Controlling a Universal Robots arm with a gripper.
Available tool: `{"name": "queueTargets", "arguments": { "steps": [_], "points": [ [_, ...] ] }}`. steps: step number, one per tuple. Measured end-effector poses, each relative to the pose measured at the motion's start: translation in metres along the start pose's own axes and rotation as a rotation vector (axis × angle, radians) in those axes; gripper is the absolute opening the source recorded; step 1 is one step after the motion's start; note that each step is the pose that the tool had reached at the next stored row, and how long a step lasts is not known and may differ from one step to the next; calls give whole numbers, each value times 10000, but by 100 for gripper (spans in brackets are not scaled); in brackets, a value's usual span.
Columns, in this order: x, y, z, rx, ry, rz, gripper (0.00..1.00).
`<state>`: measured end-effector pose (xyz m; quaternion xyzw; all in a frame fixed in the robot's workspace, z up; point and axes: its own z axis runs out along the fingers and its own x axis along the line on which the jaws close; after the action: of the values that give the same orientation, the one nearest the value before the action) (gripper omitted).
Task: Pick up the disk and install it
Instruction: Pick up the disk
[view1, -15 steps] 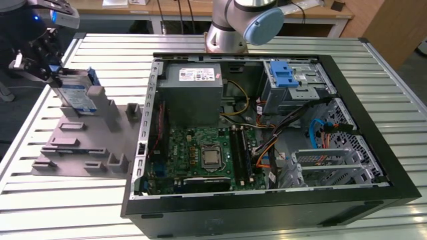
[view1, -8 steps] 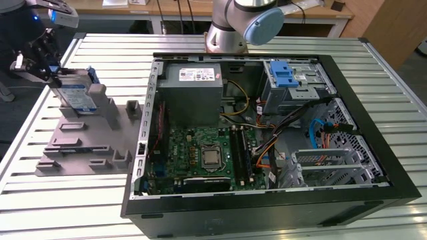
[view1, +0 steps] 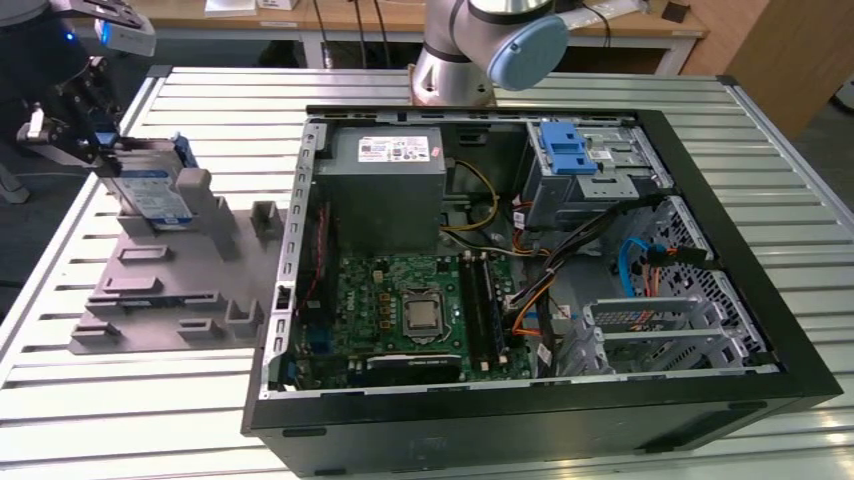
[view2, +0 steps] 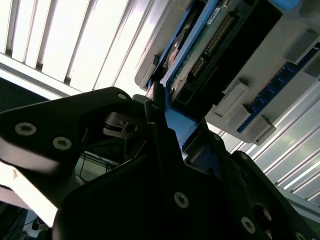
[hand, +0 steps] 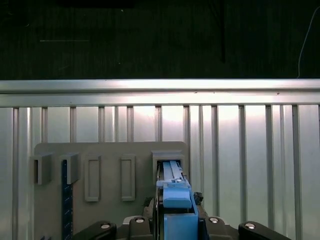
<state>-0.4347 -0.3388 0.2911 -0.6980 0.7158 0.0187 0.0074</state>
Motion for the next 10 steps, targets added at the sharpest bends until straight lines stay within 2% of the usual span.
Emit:
{"name": "queueTargets", "arguments": {
  "steps": [1, 2, 10],
  "points": [
    [0, 0, 0, 1, 0, 0, 38],
    [0, 0, 0, 1, -1, 0, 44],
    [0, 0, 0, -1, 0, 0, 43]
  ]
}}
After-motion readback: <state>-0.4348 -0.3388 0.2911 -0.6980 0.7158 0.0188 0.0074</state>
